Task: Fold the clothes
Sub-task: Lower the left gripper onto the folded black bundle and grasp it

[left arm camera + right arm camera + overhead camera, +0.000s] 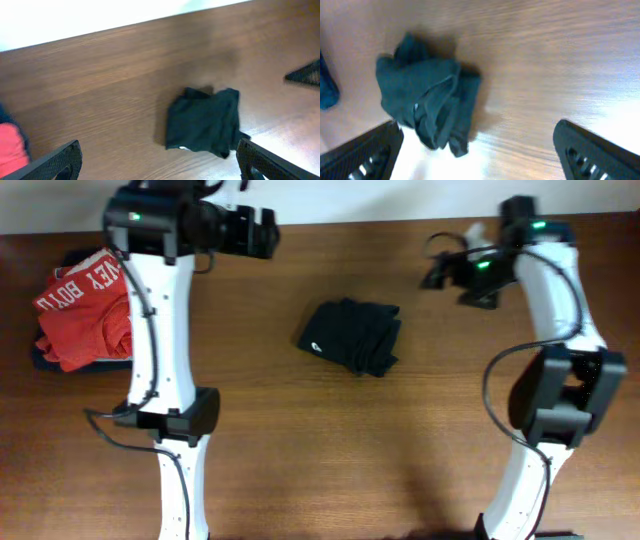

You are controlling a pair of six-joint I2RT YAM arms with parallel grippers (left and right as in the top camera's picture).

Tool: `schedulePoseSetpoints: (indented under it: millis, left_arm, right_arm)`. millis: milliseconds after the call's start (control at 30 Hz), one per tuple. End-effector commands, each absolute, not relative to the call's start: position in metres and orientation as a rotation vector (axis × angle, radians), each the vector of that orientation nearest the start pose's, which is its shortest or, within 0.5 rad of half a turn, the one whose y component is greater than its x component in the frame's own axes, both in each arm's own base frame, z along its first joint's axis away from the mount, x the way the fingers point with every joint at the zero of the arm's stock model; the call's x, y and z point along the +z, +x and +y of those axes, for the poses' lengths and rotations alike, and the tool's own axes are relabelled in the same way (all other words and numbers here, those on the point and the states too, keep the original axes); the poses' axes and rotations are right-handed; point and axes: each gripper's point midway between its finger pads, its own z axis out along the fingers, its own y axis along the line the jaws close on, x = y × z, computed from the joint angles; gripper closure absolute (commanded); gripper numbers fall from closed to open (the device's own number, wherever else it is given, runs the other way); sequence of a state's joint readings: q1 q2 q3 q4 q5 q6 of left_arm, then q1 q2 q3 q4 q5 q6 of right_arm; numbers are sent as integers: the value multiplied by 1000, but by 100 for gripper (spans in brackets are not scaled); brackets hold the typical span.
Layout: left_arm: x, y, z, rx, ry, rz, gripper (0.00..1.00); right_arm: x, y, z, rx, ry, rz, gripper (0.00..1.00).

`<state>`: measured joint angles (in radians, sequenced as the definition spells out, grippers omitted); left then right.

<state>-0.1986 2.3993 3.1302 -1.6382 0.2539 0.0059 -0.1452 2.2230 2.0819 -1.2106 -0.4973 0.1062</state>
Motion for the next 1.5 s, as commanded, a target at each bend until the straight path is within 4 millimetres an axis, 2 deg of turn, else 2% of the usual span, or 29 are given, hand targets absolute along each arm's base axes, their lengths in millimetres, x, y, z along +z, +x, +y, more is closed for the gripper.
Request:
schedulePoseSetpoints:
  millis: [0, 67, 133, 267, 300, 333, 533, 800, 1100, 1267, 1467]
  left_arm:
    - [285, 479, -181, -401, 537, 2490, 4]
    - [262, 476, -195, -316, 580, 2545, 4]
    - [244, 472, -207, -266, 624, 2583, 4]
    - [208, 462, -247, -234, 767, 2622, 4]
    - [199, 460, -254, -197, 792, 2633, 4]
    - [181, 458, -263, -99, 836, 2647, 4]
    - [145, 439, -300, -46, 962, 2673, 4]
    - [117, 422, -351, -68, 1075, 2623, 4]
    - [59, 418, -374, 30, 1123, 2639, 6]
    - [43, 419, -374, 155, 1083, 2637, 8]
    - [19, 421, -373, 210, 1058, 2655, 7]
  right_arm:
    - [158, 490, -36, 640, 384, 2754, 1]
    - [161, 481, -63, 603, 465, 2758, 1]
    - [161, 476, -76, 600, 507, 2761, 1]
    - [158, 465, -101, 578, 592, 2766, 1]
    - [158, 462, -105, 579, 609, 2768, 1]
    - [157, 458, -111, 579, 630, 2771, 1]
    - [156, 454, -116, 559, 595, 2787, 2]
    - [155, 452, -117, 539, 597, 2797, 1]
    - [154, 449, -116, 545, 604, 2809, 1]
    - [154, 449, -116, 547, 605, 2810, 1]
    - [154, 447, -115, 550, 608, 2816, 1]
